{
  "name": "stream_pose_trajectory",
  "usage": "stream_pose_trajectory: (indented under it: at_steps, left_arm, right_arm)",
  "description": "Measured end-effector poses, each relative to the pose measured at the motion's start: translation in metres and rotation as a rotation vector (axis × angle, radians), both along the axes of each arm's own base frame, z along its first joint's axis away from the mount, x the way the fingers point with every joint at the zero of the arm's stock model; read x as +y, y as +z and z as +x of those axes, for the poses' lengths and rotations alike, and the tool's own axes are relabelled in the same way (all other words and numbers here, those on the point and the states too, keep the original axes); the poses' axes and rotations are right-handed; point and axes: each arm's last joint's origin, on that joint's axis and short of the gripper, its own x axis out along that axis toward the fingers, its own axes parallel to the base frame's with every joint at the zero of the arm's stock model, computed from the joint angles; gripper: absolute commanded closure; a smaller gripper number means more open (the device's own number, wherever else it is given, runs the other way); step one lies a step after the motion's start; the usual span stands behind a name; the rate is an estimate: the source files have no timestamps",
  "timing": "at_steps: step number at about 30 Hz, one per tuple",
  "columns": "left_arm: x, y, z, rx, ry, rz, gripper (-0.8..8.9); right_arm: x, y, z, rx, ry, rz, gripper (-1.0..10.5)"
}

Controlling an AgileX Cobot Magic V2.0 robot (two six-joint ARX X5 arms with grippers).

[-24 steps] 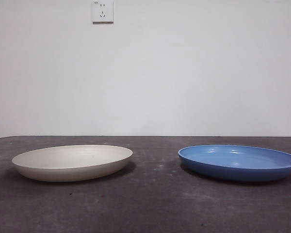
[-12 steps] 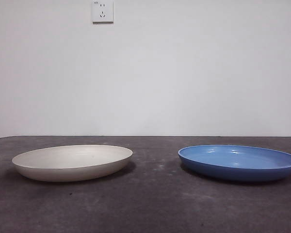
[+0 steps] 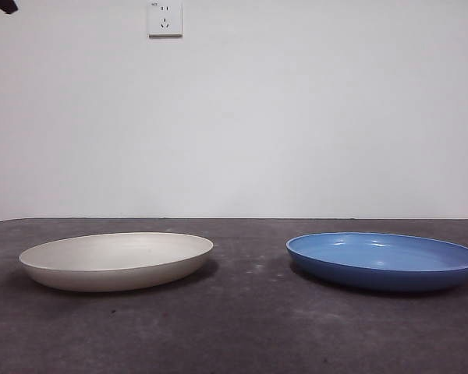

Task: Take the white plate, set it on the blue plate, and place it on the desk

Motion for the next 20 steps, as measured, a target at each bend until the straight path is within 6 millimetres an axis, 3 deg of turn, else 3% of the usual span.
stream_pose_trajectory:
  at_steps: [8, 11, 20]
  left_arm:
    - [-0.002, 0.010, 0.031, 0.037, 0.087, 0.046, 3.24]
    - [-0.004, 0.010, 0.048, 0.048, 0.096, 0.054, 3.87]
    - [-0.008, -0.017, 0.103, 0.166, 0.158, 0.157, 3.97]
  right_arm:
    - [0.000, 0.000, 0.000, 0.000, -0.002, 0.001, 5.4]
    - [0.000, 0.000, 0.000, 0.000, -0.002, 0.001, 5.4]
    - [0.000, 0.000, 0.000, -0.005, -0.002, 0.002, 5.4]
